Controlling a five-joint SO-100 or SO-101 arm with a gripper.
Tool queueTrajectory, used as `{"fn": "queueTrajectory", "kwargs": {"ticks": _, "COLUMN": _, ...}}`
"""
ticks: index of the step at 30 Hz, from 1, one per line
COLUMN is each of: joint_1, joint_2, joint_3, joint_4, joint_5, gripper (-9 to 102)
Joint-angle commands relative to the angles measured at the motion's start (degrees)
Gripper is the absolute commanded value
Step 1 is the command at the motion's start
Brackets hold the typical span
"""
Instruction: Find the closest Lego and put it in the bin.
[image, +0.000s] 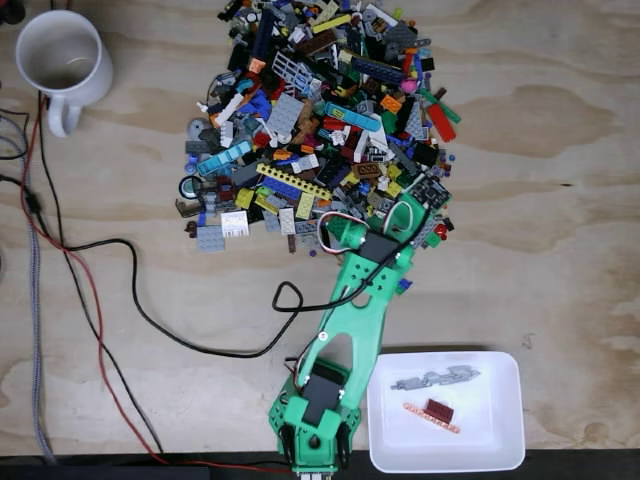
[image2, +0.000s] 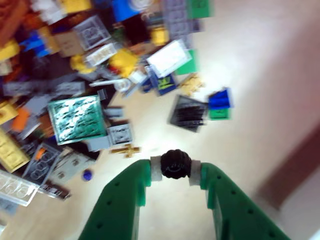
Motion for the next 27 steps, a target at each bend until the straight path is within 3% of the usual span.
{"fn": "queueTrajectory", "kwargs": {"ticks": 1, "joint_1": 18.5, "joint_2": 8.8, "joint_3": -5.8, "joint_4": 5.4, "joint_5": -4.7, "gripper": 0}}
{"fn": "queueTrajectory", "kwargs": {"ticks": 9, "joint_1": 53.2, "joint_2": 16.5, "joint_3": 6.9, "joint_4": 3.7, "joint_5": -19.1, "gripper": 0}}
{"fn": "queueTrajectory", "kwargs": {"ticks": 14, "joint_1": 62.9, "joint_2": 20.8, "joint_3": 17.8, "joint_4": -0.4, "joint_5": -26.4, "gripper": 8}}
{"fn": "queueTrajectory", "kwargs": {"ticks": 20, "joint_1": 56.5, "joint_2": 24.2, "joint_3": 21.0, "joint_4": -4.6, "joint_5": -23.3, "gripper": 22}}
{"fn": "queueTrajectory", "kwargs": {"ticks": 27, "joint_1": 27.2, "joint_2": 31.6, "joint_3": 17.7, "joint_4": -15.7, "joint_5": -14.2, "gripper": 23}}
